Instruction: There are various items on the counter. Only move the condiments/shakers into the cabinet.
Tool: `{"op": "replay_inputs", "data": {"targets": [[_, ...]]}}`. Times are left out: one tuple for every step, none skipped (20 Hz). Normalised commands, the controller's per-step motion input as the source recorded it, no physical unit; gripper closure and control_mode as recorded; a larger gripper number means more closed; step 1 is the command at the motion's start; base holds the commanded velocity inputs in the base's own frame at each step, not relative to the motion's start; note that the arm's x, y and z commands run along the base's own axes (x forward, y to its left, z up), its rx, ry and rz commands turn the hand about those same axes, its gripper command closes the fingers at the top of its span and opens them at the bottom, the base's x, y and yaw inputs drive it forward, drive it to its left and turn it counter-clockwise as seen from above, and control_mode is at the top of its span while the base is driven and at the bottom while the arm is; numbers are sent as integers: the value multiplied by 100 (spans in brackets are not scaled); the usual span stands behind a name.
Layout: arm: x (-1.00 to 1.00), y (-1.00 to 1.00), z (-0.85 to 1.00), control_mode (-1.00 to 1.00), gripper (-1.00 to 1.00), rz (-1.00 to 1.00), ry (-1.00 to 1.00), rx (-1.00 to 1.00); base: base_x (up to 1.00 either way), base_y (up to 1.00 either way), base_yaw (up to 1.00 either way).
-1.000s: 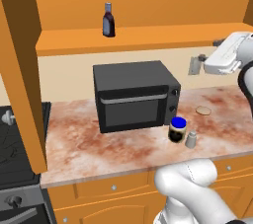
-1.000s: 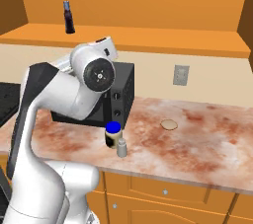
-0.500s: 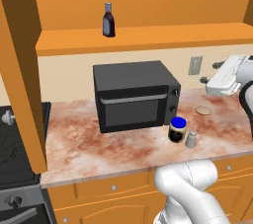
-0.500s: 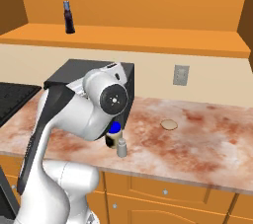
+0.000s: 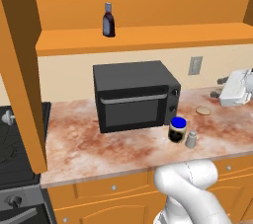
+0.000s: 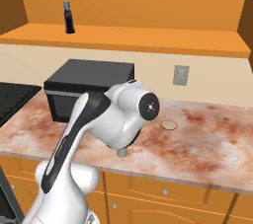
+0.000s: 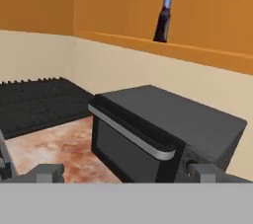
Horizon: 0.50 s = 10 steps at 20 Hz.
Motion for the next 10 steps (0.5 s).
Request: {"op": "replay_inputs", "data": {"targets": [[0,-28,-43,-100,-100,14,20,0,0,0,0],[0,-27,-44,-100,-100,14,19,0,0,0,0],[0,-24,-46,-100,-100,14,18,0,0,0,0],[0,-25,-46,-100,-100,13,15,0,0,0,0],[0,-21,-49,-100,-100,11,10,1,0,0,0],[0,-17,-47,-100,-100,9,5,4,0,0,0],[0,-16,-51,-100,-100,8,3,5,0,0,0],[0,-14,-56,-100,-100,7,3,5,0,0,0],[0,-11,-58,-100,-100,7,3,5,0,0,0],[0,-8,-63,-100,-100,6,4,4,0,0,0]]}}
